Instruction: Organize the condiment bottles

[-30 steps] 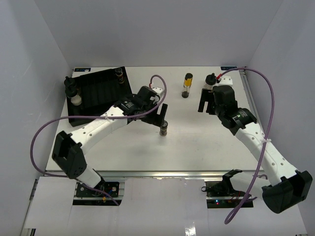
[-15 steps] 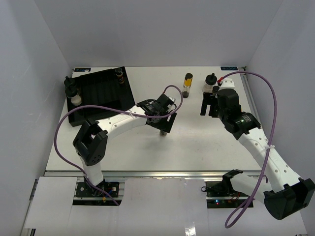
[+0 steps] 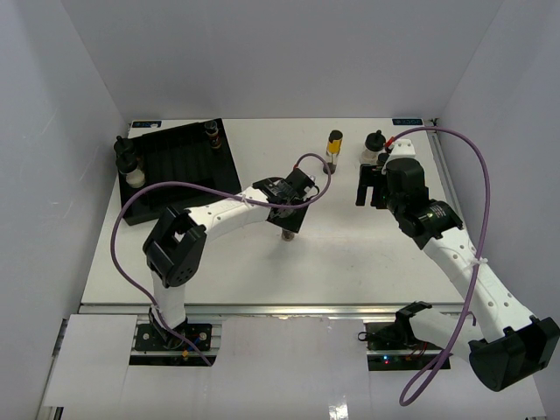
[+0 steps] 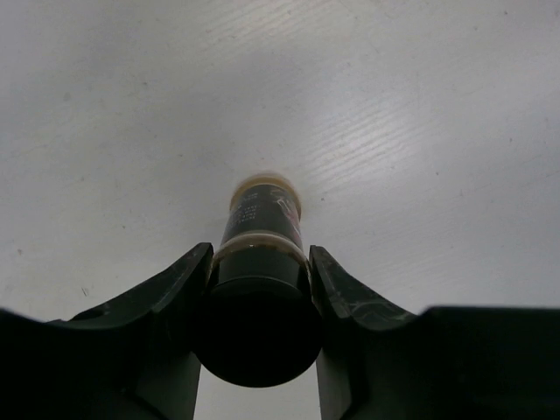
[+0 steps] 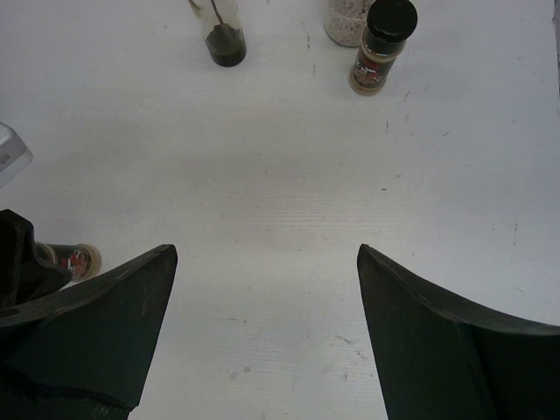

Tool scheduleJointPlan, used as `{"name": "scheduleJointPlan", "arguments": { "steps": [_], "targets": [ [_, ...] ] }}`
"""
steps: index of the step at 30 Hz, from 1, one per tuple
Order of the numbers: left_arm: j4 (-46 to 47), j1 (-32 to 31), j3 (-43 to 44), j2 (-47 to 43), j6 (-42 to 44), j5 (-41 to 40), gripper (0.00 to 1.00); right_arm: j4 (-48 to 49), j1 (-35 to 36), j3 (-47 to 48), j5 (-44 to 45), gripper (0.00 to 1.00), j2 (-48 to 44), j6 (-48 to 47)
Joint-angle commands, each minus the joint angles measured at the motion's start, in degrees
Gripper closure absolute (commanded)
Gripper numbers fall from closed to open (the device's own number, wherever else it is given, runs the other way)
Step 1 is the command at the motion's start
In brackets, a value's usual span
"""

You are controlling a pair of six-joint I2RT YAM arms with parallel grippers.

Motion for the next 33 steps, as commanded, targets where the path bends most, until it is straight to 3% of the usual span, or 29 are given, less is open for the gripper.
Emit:
{"name": "scheduleJointPlan", "arguments": {
  "steps": [1, 3, 4, 9, 20, 25, 33],
  "targets": [
    [-0.20, -0.29, 3.84, -1.30, -1.11, -1.63, 0.75, 3.13, -0.23, -0.40, -0.02, 0.10, -0.58, -1.28],
    [-1.30, -0.26, 5.32, -1.37, -1.40, -2.38, 0.88, 3.15, -0.23, -0.38, -0.22, 0.10, -0.61, -1.28],
    [-2.07, -0.20, 6.42, -1.45, -1.39, -2.94, 1.00, 3.22, -0.23, -0.44, -0.36, 0.10, -0.80, -1.28],
    [-7.79, 3.80, 15.14, -1.16, -0.50, -7.44, 1.00, 4.02, -0.23, -1.16, -1.66, 0.09, -1.49, -1.29],
    [-13.63, 20.49, 34.93, 4.54, 3.96, -5.47, 1.00, 5.47, -0.23, -2.75, -4.16, 0.10, -2.95, -1.79],
    [-11.43, 28.56, 35.62, 6.57, 3.54, -0.27, 1.00, 6.31, -0.16, -3.12, -5.43, 0.09, -4.06, -1.89],
    [-8.57, 33.66, 35.93, 11.87, 4.34, 1.87, 1.00, 6.48, -0.23, -3.32, -6.41, 0.10, -5.17, -1.83]
  ]
}}
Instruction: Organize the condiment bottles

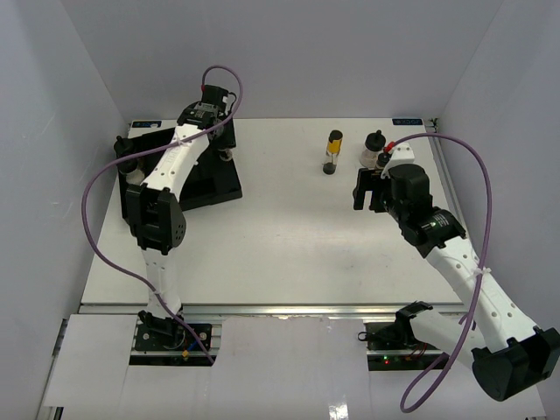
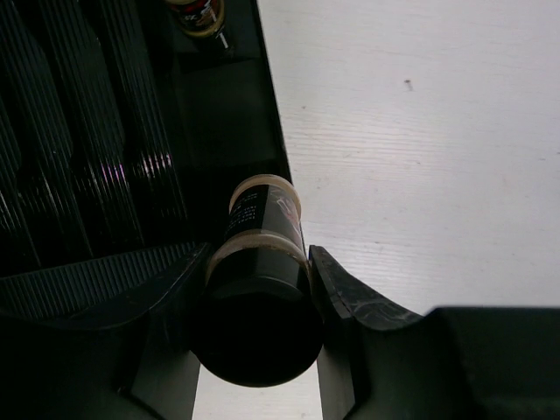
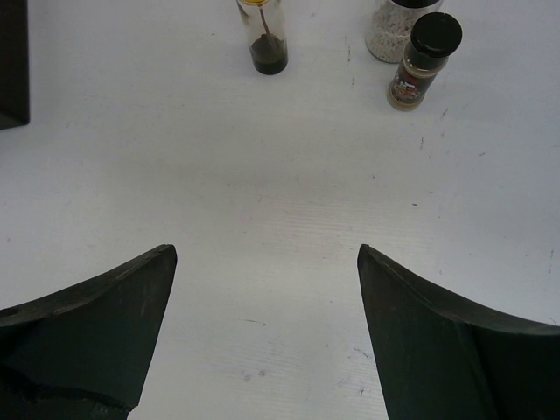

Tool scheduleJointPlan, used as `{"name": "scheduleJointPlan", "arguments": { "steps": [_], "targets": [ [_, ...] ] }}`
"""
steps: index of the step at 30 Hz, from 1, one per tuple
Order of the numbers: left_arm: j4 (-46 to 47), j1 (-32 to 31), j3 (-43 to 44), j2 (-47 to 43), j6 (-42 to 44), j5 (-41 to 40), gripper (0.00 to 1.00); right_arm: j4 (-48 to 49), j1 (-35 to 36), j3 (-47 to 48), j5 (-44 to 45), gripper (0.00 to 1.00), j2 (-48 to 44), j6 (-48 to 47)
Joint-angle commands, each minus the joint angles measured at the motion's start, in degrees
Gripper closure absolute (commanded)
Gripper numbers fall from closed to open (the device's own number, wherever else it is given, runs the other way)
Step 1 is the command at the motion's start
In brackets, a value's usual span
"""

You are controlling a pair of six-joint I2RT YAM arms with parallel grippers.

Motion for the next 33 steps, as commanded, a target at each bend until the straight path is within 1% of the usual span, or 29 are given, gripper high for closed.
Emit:
{"name": "scheduleJointPlan", "arguments": {
  "steps": [1, 8, 12, 16, 22, 26, 30, 33],
  "targets": [
    [2.48, 1.67, 1.57, 1.40, 0.97, 3.33, 1.00, 2.70, -0.23, 0.05, -0.98, 0.10, -1.64, -0.84],
    [6.05, 2.63, 2.06, 5.63, 3.47, 0.40, 1.00, 2.53, -0.23, 0.06, -0.84, 0.10, -2.65, -0.90],
    [5.30, 3.65, 4.71, 7.98, 4.07, 0.93, 1.00, 2.61, -0.22, 0.39, -1.01, 0.10, -2.75, -1.23],
    [7.10, 4.84, 3.70, 8.70, 5.24, 1.23, 1.00, 2.09, -0.23, 1.29, -0.93, 0.10, -2.58, -1.42],
    [7.40, 6.44, 4.94, 10.75, 5.80, 0.95, 1.00, 2.34, -0.23, 1.47, -0.76, 0.10, -2.21, -1.42],
    [7.93, 7.12, 6.32, 12.18, 6.45, 3.10, 1.00, 2.26, -0.23, 1.77, -1.08, 0.10, -1.60, -1.49],
    [7.41, 7.63, 8.79, 14.33, 6.71, 3.98, 0.94, 2.26, -0.23, 2.00, -0.95, 0.10, -1.59, -1.60],
    [7.43, 7.66, 10.16, 15.62, 6.93, 4.68, 0.93, 2.48, -0.23, 1.74, -0.83, 0.10, -1.85, -1.56]
  ]
}}
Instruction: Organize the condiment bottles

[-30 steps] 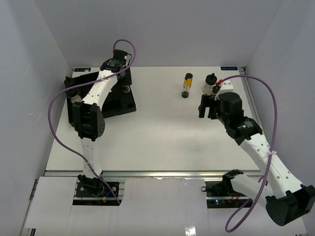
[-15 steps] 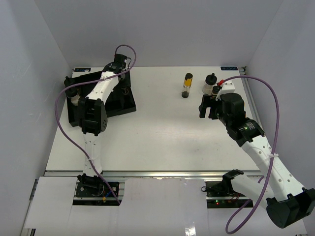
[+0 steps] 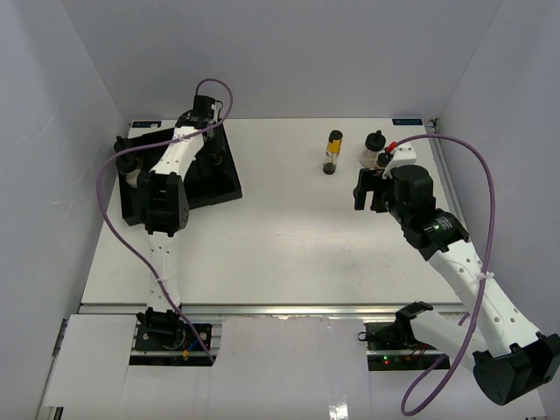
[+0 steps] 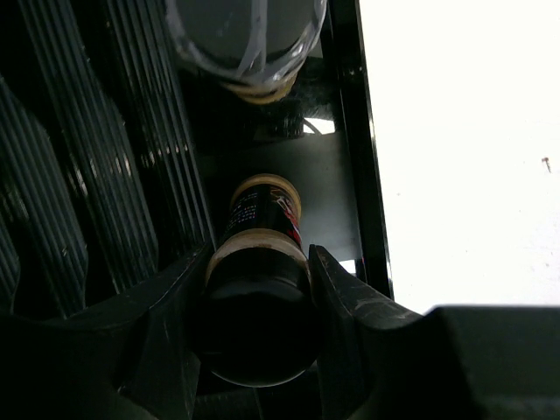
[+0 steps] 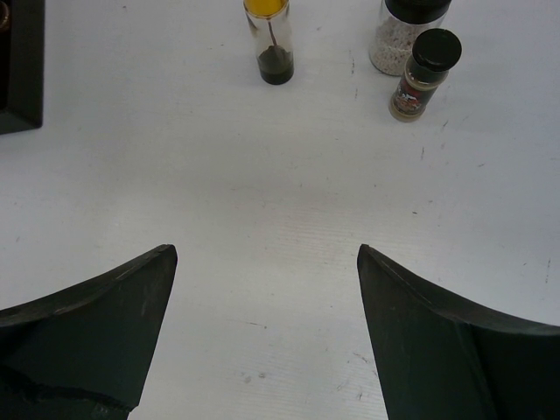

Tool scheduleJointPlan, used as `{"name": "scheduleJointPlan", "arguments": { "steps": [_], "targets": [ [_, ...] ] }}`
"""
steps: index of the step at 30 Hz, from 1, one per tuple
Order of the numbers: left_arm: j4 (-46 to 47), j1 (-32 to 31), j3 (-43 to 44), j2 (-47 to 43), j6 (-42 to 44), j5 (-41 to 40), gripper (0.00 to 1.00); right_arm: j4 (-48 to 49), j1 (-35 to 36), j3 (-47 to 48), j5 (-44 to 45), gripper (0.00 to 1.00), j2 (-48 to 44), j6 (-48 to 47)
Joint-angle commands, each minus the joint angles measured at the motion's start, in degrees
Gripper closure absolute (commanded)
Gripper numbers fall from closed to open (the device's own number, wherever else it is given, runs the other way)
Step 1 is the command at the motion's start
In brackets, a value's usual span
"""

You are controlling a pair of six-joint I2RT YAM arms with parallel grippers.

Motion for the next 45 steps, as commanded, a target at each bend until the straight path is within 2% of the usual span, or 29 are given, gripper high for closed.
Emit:
{"name": "scheduleJointPlan", "arguments": {
  "steps": [1, 5, 7, 10, 13, 20, 28, 32, 33, 39, 42, 45],
  "targets": [
    [0.72, 0.41, 4.25, 0.87, 1.03, 1.83, 0.92, 2.34, -0.23, 1.56, 0.05, 0.10, -0.48, -0.79],
    [0.98, 0.41, 4.75, 2.08, 1.12, 1.96, 0.87, 2.37, -0.23, 1.71, -0.12, 0.10, -0.50, -0.88],
    [1.14, 0.41, 4.35, 2.41, 1.26, 2.31, 0.70, 2.37, -0.21, 1.71, 0.13, 0.10, -0.51, -0.88],
    [1.16, 0.41, 4.31, 2.91, 1.39, 2.31, 0.52, 2.56, -0.23, 1.38, 0.15, 0.10, -0.65, -0.92],
    [1.15, 0.41, 4.11, 2.85, 1.37, 2.65, 0.40, 2.91, -0.23, 1.17, 0.13, 0.10, -0.57, -0.88],
    [0.90, 0.41, 3.52, 1.22, 1.12, 1.61, 0.22, 2.90, -0.23, 0.84, -0.03, 0.10, -0.93, -0.89],
    [-0.81, 0.41, 3.24, -2.94, 0.25, 1.54, 0.15, 2.87, -0.23, 0.57, 0.28, 0.10, -0.81, -0.97],
    [-0.73, 0.38, 0.17, -8.42, -0.23, 2.56, 0.06, 1.31, -0.23, 2.03, 0.13, 0.10, 0.55, -0.66],
    [-0.46, 0.33, -1.11, -10.13, -0.13, 2.88, 0.03, 0.93, -0.23, 2.66, -0.08, 0.10, 0.71, -0.55],
    [0.41, -0.59, -9.44, -22.14, -1.20, 6.08, 0.02, 0.88, -0.23, 7.49, 1.59, 0.10, 4.00, 1.69],
    [1.84, -3.87, -17.53, -28.97, -1.87, 8.11, 0.02, -0.15, -0.30, 10.73, 5.63, 0.10, 7.27, 2.27],
    [3.72, -8.67, -25.47, -36.17, -2.38, 6.30, 0.02, -0.33, -1.03, 13.93, 8.66, 0.10, 12.69, 1.37]
  ]
}}
